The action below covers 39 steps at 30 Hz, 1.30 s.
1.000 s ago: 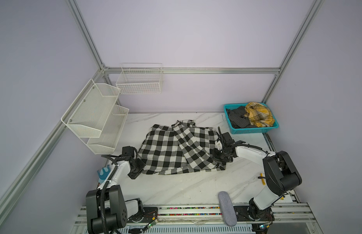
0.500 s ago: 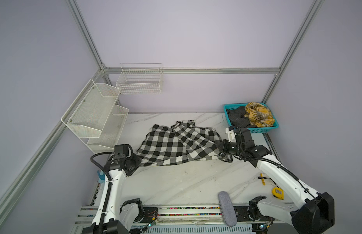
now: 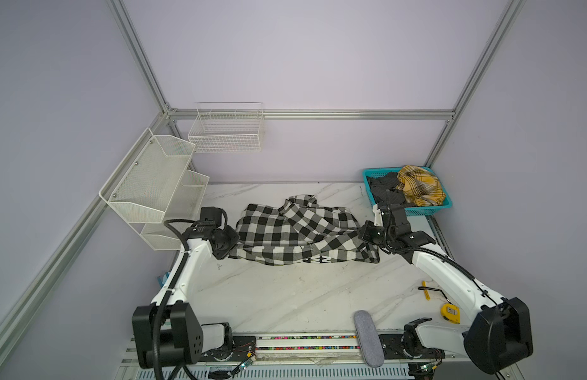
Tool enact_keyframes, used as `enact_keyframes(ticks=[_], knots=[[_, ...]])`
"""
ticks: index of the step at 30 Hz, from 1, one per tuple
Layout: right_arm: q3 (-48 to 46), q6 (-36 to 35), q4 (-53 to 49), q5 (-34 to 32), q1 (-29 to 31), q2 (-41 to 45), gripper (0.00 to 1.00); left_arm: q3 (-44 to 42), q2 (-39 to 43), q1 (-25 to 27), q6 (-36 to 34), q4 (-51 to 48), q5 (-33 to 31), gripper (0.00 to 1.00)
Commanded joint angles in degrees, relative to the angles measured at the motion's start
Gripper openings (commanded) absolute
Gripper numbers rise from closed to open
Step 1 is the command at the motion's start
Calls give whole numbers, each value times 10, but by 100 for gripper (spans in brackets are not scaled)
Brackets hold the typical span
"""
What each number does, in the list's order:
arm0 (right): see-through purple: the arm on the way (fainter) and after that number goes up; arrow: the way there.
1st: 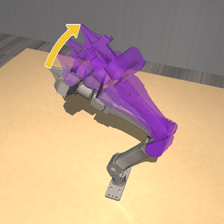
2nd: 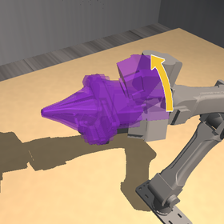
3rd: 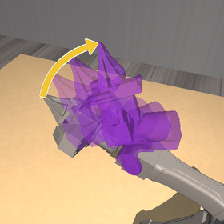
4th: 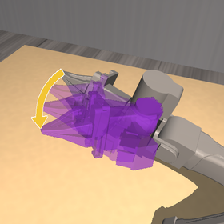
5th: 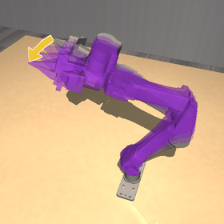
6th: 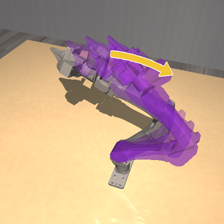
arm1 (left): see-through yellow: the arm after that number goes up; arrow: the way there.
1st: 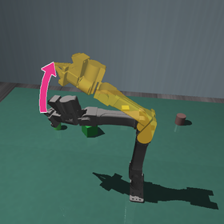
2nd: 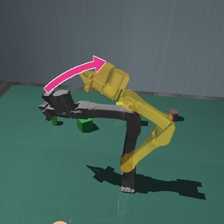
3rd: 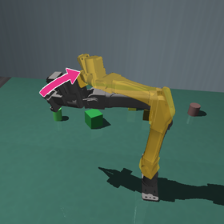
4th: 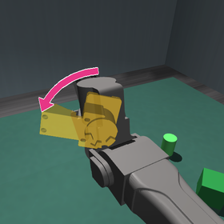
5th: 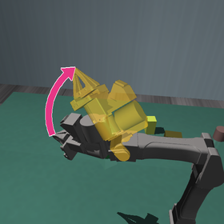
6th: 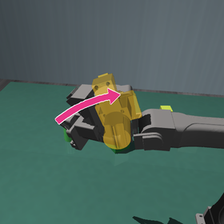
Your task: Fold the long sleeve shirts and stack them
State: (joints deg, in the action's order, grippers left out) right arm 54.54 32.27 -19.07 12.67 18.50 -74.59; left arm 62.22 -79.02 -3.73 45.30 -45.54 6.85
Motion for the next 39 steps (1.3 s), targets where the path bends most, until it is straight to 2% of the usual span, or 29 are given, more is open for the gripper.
enact_keyframes(ticks=[1,6,12,16,21,24,28,31,33,35,37,39], knots=[[21,-5,49,-16,-10,-37,0,93,-94,5,-17,69,-19,0],[37,-12,78,-22,-23,-113,0,126,-190,7,-22,81,-43,0],[48,-14,103,-22,-36,-176,0,106,-221,6,-18,91,-74,0],[42,-16,121,-4,-36,-218,0,97,-256,3,-18,94,-66,0],[26,-12,120,2,-35,-217,0,83,-259,3,-16,106,-53,0],[21,-19,111,1,-34,-210,0,85,-256,2,-26,107,-53,8],[23,-27,99,3,-35,-210,0,92,-254,2,-30,92,-52,43],[32,-32,86,3,-34,-213,0,83,-217,8,-18,83,-60,60],[45,-37,71,-3,-32,-207,19,75,-179,20,-13,78,-74,65],[70,-46,43,-29,-25,-196,43,66,-147,42,-9,69,-81,66],[103,-60,2,-71,-12,-184,56,50,-127,63,-2,61,-81,64],[136,-73,-25,-103,4,-177,64,23,-111,74,12,66,-76,55]])
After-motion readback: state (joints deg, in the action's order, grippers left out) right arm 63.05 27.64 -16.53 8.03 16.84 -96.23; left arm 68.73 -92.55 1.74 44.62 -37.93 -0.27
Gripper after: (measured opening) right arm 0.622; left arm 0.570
